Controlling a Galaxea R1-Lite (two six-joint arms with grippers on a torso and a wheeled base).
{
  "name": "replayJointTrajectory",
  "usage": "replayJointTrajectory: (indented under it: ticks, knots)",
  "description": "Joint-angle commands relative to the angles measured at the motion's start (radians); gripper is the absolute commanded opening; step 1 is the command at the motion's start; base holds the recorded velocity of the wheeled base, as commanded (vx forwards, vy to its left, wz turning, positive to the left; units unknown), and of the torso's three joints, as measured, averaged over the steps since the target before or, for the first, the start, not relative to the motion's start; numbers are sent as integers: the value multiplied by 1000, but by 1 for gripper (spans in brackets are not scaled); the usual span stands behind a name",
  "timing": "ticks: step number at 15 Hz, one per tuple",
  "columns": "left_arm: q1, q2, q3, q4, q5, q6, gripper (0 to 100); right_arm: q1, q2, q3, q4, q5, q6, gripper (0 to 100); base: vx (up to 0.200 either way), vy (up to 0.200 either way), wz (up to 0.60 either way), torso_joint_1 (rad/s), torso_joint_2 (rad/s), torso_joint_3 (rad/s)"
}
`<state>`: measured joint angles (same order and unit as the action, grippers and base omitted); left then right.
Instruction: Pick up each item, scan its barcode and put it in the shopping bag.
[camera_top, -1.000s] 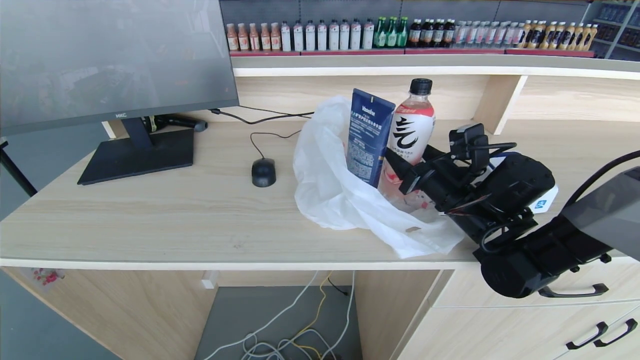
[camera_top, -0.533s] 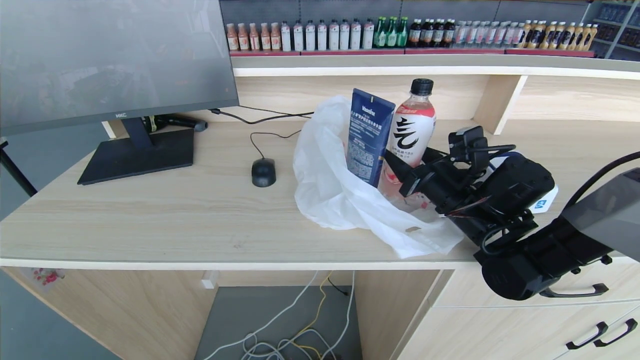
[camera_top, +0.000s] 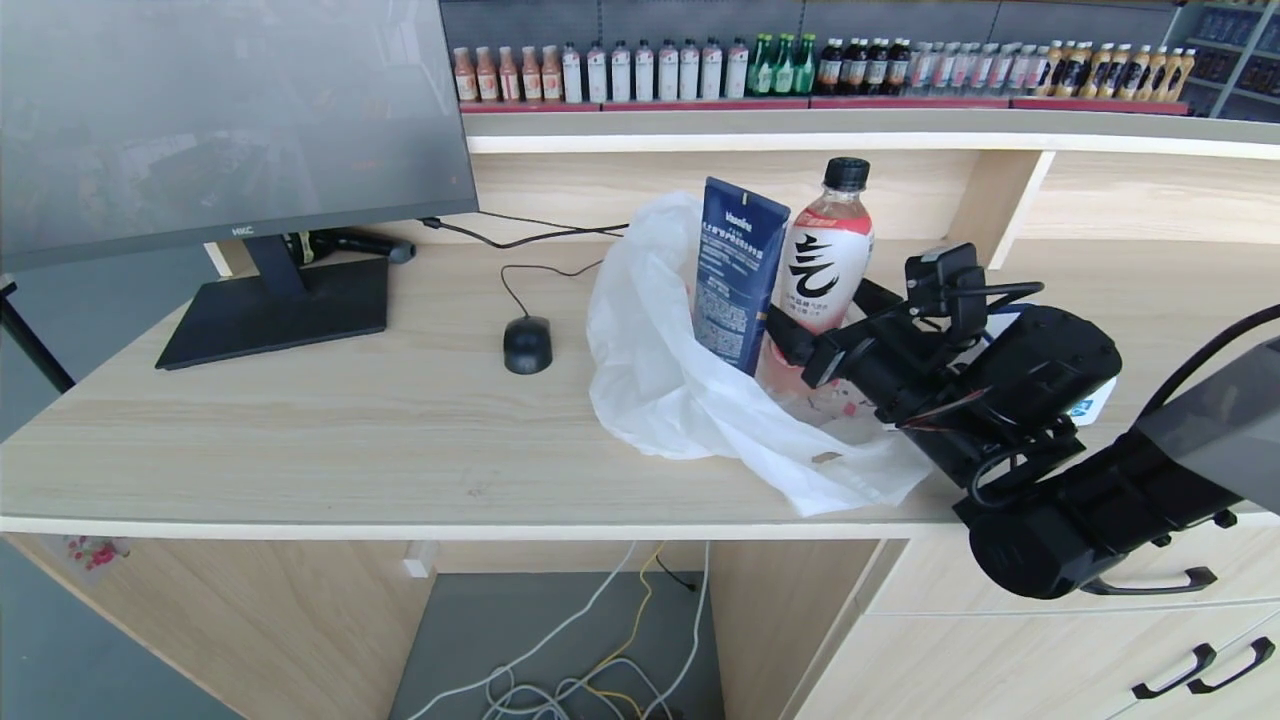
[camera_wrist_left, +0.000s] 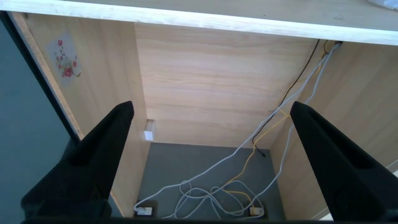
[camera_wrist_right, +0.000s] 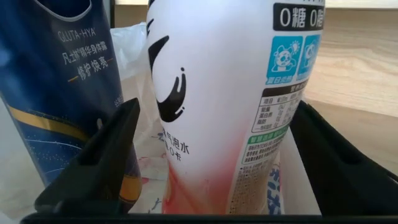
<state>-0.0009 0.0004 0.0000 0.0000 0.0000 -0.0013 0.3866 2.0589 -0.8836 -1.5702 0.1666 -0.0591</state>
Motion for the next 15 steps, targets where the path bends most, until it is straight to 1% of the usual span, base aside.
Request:
replayJointTrajectory:
  ticks: [1,6,9,10,11,13,14,15]
  knots:
    - [-1,0,0,0,0,0,100,0,-17,6,-1,1,-1,100,0,0,0,0,0,0]
    - [1,0,0,0,0,0,100,-5,-45,25,-1,1,-1,100,0,0,0,0,0,0]
    - [1,0,0,0,0,0,100,-15,-102,81,-1,-1,1,100,0,0,0,0,0,0]
    - [1,0,0,0,0,0,100,-15,-171,153,-1,1,9,100,0,0,0,0,0,0]
    - [-1,0,0,0,0,0,100,-12,-210,190,-1,1,10,100,0,0,0,0,0,0]
    - [-1,0,0,0,0,0,100,31,-401,327,-1,1,12,100,0,0,0,0,0,0]
    - [1,0,0,0,0,0,100,38,-453,367,-1,1,13,100,0,0,0,0,0,0]
    - [-1,0,0,0,0,0,100,55,-619,486,-1,1,15,100,0,0,0,0,0,0]
